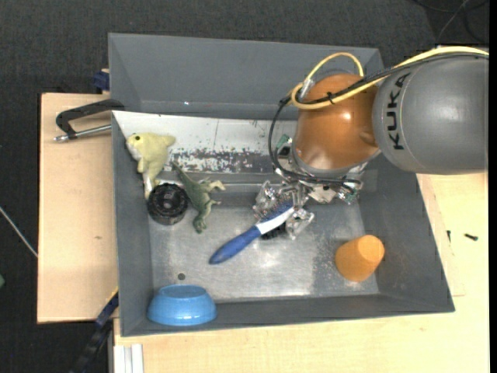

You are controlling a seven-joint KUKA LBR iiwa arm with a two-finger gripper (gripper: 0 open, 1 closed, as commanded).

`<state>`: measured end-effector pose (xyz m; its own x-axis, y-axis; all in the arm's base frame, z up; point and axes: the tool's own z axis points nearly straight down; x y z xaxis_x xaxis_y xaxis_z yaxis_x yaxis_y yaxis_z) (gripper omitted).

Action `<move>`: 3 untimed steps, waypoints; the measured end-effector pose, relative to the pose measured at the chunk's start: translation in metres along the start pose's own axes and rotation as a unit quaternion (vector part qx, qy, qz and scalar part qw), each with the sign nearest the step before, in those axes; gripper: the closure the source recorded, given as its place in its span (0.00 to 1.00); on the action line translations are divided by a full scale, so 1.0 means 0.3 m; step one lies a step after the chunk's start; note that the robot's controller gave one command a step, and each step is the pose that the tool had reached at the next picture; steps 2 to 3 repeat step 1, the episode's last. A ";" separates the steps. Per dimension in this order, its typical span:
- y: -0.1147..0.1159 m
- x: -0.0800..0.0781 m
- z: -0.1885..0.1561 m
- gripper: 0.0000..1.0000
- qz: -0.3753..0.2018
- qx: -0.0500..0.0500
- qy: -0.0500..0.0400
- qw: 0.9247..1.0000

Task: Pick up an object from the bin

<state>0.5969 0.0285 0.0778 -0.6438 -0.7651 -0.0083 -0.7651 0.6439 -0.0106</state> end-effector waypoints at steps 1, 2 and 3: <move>-0.014 0.007 -0.417 1.00 -0.029 -0.001 -0.001 1.000; -0.014 0.007 -0.417 1.00 -0.029 -0.001 -0.001 1.000; -0.014 0.007 -0.417 1.00 -0.029 -0.001 -0.001 1.000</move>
Offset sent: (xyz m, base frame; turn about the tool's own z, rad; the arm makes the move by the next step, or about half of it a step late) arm -0.0026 -0.0050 0.1196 -0.0600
